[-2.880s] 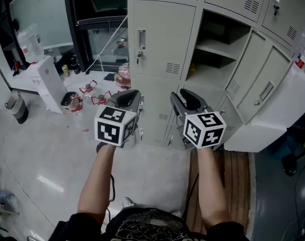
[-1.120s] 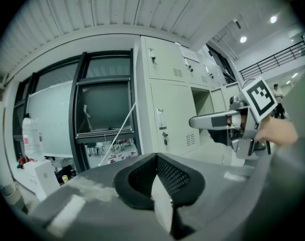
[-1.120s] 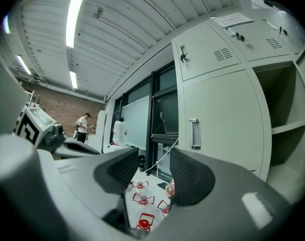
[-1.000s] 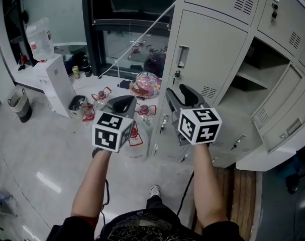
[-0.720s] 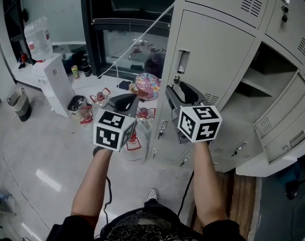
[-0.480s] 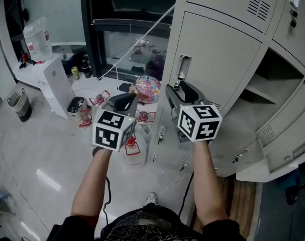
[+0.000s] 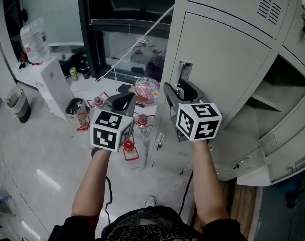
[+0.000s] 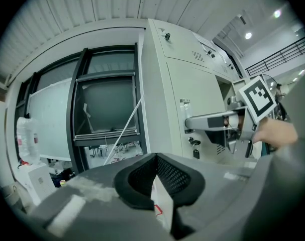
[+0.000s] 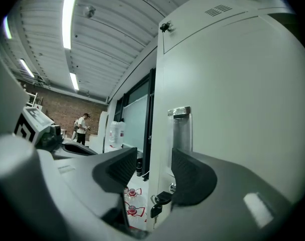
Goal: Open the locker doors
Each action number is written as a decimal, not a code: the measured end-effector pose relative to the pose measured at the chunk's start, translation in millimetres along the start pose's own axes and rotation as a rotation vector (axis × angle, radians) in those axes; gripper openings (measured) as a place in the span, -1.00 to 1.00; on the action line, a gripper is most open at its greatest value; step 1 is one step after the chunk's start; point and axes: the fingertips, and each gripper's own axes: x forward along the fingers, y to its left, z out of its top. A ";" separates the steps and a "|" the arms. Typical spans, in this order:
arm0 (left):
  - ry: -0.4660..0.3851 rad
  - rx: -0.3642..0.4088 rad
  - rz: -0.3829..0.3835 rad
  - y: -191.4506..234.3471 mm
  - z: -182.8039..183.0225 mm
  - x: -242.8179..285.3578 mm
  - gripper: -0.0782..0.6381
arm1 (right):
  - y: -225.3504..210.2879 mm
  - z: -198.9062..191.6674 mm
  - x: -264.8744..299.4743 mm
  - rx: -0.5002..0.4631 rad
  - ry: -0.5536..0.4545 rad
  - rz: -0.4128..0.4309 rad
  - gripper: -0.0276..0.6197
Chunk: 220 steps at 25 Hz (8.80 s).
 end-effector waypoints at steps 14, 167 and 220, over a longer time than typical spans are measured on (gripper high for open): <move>0.012 -0.009 -0.003 9.5 -6.3 17.2 -0.78 | -4.9 -2.2 14.3 0.011 -0.007 0.006 -0.28; -0.021 0.020 -0.295 -353.3 28.0 -64.5 -0.78 | -93.4 -10.0 -370.2 0.058 0.020 -0.240 -0.55; 0.003 -0.030 -0.101 -113.5 -38.0 -197.8 -0.78 | 131.5 -44.8 -227.4 0.075 0.092 -0.099 -0.74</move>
